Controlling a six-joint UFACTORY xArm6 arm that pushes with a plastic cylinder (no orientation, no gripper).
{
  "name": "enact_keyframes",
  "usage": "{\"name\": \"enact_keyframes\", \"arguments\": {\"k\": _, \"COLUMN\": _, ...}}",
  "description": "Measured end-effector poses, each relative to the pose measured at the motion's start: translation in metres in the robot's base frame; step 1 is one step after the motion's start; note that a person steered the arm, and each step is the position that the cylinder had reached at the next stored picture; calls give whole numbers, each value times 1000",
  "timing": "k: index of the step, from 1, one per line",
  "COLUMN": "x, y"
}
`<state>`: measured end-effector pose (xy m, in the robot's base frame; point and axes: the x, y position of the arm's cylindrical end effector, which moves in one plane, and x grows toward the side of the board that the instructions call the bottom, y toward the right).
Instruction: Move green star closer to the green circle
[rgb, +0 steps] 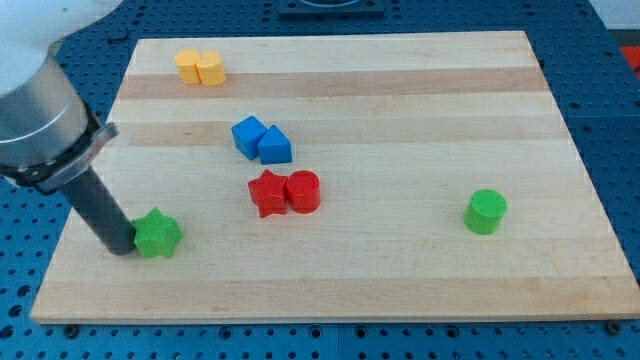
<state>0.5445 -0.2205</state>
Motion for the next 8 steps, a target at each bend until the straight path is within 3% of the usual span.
{"name": "enact_keyframes", "arguments": {"k": 2, "x": -27, "y": 19}}
{"name": "enact_keyframes", "arguments": {"k": 5, "x": 10, "y": 45}}
{"name": "enact_keyframes", "arguments": {"k": 6, "x": 5, "y": 61}}
{"name": "enact_keyframes", "arguments": {"k": 7, "x": 1, "y": 83}}
{"name": "enact_keyframes", "arguments": {"k": 8, "x": 1, "y": 146}}
